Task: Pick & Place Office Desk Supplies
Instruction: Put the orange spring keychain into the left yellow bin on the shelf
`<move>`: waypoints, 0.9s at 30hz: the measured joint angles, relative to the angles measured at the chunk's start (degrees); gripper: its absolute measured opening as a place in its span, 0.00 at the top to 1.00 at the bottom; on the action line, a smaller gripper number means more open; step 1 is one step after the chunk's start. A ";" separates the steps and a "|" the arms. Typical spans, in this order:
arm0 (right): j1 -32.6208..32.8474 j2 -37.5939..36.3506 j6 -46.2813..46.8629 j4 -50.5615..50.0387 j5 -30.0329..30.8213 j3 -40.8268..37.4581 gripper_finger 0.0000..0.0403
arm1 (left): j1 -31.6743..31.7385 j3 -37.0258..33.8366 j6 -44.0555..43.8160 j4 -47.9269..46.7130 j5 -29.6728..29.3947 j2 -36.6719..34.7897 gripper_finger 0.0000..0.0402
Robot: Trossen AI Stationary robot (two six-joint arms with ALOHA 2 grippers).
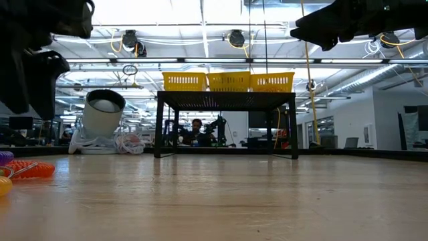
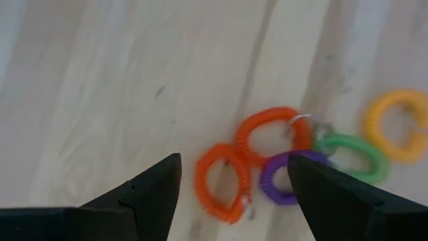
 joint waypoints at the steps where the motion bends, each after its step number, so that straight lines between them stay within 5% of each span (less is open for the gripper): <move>1: 0.00 0.00 -0.02 -0.02 0.00 0.00 0.47 | -0.19 0.00 -0.65 -0.98 -0.04 0.08 0.30; 12: 0.00 0.01 -0.15 -0.04 0.00 0.00 0.47 | -4.00 -0.23 -3.93 -5.16 -0.04 1.23 0.30; 20: 0.00 0.00 -0.04 -0.03 0.00 0.00 0.47 | -5.11 -7.84 -4.79 7.49 1.62 1.25 0.30; 27: 0.00 0.00 -0.02 -0.02 0.00 0.00 0.47 | -5.11 -12.37 -6.74 9.43 1.89 1.25 0.30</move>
